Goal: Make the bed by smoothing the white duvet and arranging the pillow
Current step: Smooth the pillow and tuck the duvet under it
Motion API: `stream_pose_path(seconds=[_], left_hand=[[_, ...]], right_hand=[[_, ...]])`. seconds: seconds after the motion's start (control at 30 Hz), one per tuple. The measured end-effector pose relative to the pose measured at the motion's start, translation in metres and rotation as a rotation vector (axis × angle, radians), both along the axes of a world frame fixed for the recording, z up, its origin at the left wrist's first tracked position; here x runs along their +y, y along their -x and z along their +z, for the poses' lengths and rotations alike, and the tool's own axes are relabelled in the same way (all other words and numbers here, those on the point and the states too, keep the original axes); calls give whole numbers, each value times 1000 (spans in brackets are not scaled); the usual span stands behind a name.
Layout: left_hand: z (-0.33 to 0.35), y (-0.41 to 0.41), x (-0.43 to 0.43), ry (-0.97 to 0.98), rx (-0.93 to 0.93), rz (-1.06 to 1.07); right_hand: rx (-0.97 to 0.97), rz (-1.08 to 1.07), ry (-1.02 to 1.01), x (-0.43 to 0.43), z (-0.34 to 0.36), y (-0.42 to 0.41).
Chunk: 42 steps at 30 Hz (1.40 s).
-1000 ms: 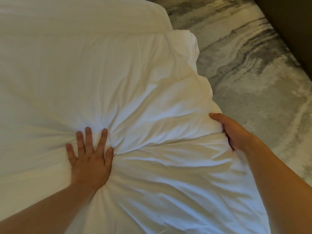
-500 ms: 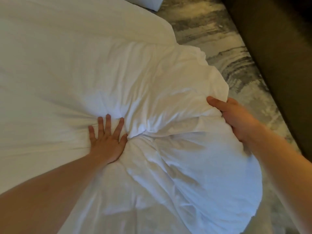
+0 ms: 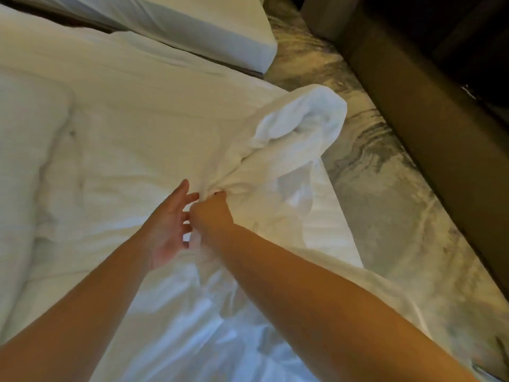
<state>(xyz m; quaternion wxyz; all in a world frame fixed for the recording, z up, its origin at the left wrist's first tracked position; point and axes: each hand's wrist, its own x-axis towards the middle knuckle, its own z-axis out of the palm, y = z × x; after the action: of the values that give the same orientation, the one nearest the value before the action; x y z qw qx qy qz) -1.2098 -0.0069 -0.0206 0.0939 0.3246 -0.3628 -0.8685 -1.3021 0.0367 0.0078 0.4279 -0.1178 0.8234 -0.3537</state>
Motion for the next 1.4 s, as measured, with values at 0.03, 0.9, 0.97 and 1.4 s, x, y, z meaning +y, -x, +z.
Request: stream_pose_path(seconds=[0.03,0.9,0.97,1.4], left_hand=[[-5,-21,-8,-1,-21,2],[-40,-27,-23,517,-645,19],[-41,-25,-17,589,-670,49],[-42,-23,-3,625,-708,74]], right_hand=[[-27,42,-22,-12,2,-21],[807,512,-100,199,-58,-142],[820,345,-125,244,-65,-160],[-655,-1046,148,309,-41,-206]])
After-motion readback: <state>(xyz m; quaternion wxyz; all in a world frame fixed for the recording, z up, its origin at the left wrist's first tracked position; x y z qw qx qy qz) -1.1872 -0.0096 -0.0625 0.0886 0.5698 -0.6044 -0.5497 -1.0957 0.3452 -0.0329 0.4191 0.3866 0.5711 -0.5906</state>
